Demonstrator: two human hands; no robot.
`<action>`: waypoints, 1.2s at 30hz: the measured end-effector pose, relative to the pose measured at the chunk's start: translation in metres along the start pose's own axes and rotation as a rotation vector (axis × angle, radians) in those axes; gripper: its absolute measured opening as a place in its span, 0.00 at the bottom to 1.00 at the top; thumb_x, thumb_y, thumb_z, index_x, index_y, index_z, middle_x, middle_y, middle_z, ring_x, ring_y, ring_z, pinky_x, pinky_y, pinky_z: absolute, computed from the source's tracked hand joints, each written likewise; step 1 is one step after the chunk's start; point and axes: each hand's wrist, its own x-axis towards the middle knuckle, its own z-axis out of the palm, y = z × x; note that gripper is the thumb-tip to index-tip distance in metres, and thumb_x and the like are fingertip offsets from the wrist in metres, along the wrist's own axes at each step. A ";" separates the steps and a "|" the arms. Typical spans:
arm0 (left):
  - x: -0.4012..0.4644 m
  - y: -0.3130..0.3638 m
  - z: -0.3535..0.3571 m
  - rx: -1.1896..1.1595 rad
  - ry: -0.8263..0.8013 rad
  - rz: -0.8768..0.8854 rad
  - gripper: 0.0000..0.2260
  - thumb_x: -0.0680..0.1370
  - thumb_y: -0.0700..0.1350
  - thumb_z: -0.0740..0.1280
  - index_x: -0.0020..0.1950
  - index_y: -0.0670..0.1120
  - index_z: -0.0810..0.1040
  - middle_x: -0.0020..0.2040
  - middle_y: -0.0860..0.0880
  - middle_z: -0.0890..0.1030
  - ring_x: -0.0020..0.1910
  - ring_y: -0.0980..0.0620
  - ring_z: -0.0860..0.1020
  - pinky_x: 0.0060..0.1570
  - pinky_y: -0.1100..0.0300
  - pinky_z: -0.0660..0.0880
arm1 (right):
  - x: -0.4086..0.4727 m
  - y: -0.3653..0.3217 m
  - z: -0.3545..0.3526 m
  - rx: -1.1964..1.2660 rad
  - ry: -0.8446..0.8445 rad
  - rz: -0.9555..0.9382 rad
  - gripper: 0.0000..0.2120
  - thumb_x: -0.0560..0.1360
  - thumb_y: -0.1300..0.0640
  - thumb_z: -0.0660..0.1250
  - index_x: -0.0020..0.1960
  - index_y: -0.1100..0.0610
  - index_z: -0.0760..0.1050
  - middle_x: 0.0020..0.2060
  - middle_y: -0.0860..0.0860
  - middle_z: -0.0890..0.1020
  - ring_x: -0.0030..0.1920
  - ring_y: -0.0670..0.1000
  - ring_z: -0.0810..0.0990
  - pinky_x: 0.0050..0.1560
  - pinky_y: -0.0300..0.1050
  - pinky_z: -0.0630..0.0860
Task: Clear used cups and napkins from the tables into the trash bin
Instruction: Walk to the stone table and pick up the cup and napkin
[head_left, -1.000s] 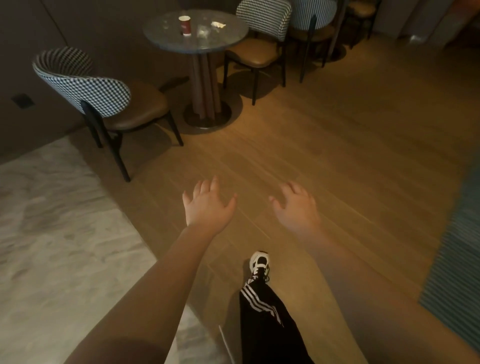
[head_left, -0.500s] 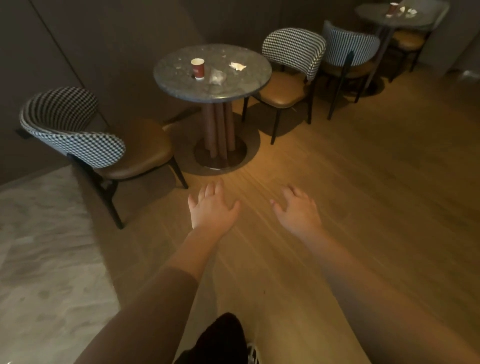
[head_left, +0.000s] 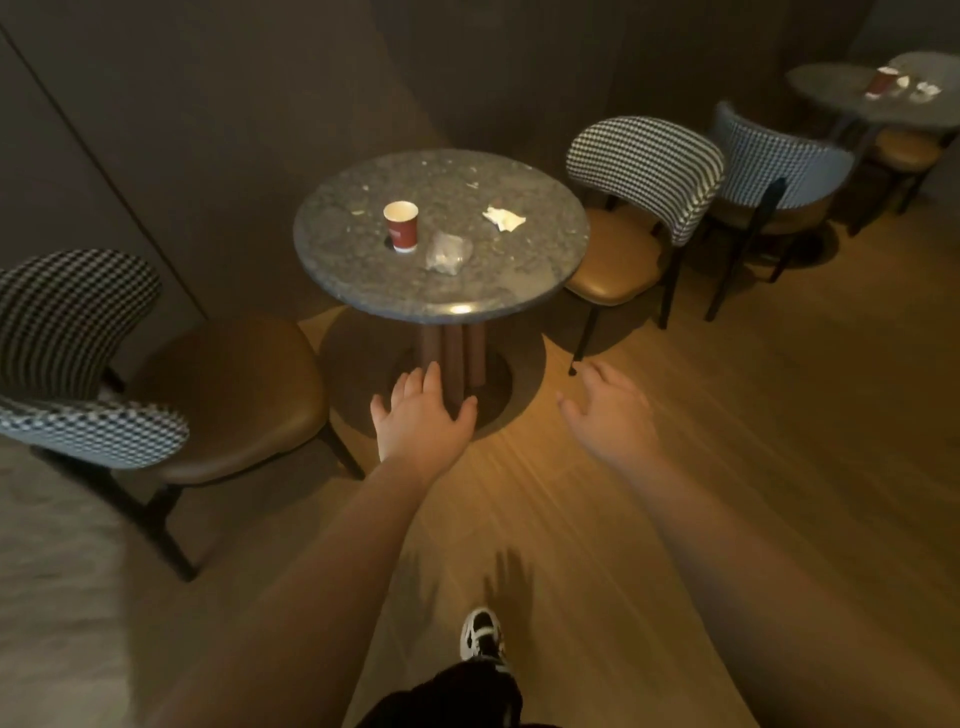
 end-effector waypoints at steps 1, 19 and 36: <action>0.028 0.003 -0.004 0.001 0.014 -0.015 0.31 0.77 0.63 0.54 0.76 0.48 0.56 0.75 0.47 0.62 0.74 0.48 0.57 0.70 0.40 0.52 | 0.030 -0.001 -0.003 -0.010 0.001 -0.014 0.28 0.77 0.39 0.54 0.72 0.51 0.63 0.73 0.52 0.65 0.72 0.53 0.62 0.70 0.53 0.59; 0.363 -0.016 0.013 -0.006 0.131 -0.337 0.32 0.77 0.62 0.56 0.76 0.47 0.55 0.75 0.46 0.60 0.74 0.48 0.56 0.71 0.41 0.53 | 0.422 -0.048 0.065 0.025 -0.271 -0.317 0.28 0.78 0.41 0.55 0.74 0.54 0.61 0.74 0.55 0.63 0.74 0.55 0.59 0.73 0.56 0.56; 0.498 -0.070 0.047 -0.521 0.279 -0.579 0.50 0.63 0.52 0.80 0.76 0.42 0.55 0.73 0.43 0.64 0.71 0.46 0.63 0.69 0.46 0.64 | 0.549 -0.088 0.121 0.078 -0.441 -0.595 0.25 0.77 0.45 0.60 0.70 0.55 0.66 0.69 0.54 0.70 0.69 0.55 0.67 0.69 0.51 0.64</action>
